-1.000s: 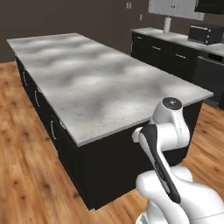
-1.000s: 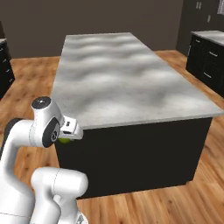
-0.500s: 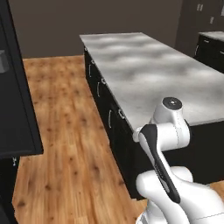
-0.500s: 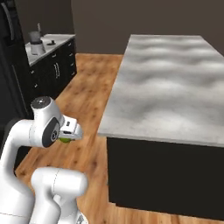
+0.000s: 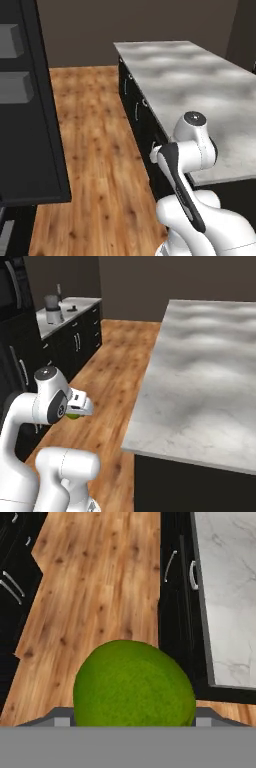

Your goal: Grab the lime and onion from the fridge, place them in the blender, close the lid, and turn on the blender to create a marinade.

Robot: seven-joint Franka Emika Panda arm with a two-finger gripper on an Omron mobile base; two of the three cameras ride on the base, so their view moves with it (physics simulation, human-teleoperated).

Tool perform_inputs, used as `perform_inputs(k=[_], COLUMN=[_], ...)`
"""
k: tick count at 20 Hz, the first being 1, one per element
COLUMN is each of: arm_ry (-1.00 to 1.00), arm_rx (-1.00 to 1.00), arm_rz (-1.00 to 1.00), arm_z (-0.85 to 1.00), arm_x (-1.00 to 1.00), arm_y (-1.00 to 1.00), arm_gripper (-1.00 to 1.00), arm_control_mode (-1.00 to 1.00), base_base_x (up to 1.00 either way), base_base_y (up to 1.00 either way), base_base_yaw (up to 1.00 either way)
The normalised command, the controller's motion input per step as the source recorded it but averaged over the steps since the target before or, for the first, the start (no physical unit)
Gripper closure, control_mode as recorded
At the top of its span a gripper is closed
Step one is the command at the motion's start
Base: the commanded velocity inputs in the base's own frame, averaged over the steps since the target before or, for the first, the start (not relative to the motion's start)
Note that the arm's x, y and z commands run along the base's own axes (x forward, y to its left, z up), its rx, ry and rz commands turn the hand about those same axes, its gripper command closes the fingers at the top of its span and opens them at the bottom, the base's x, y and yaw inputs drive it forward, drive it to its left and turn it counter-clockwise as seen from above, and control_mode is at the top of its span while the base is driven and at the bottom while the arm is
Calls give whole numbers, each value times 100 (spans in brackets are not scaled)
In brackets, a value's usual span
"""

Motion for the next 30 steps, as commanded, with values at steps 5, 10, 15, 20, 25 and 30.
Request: perform_inputs(k=[5,10,15,20,25,30], arm_ry=[0,0,0,0,0,0], arm_rx=[0,0,0,0,0,0], arm_rz=[0,0,0,0,0,0], arm_z=[0,0,0,0,0,0], arm_x=[0,0,0,0,0,0], arm_y=[0,0,0,0,0,0], arm_gripper=[100,100,100,100,100,100], arm_control_mode=[100,100,100,100,100,100], base_base_x=[88,96,100,100,100,100], base_base_y=[41,3,14,35,48,29], base_base_yaw=[10,11,12,13,18,21])
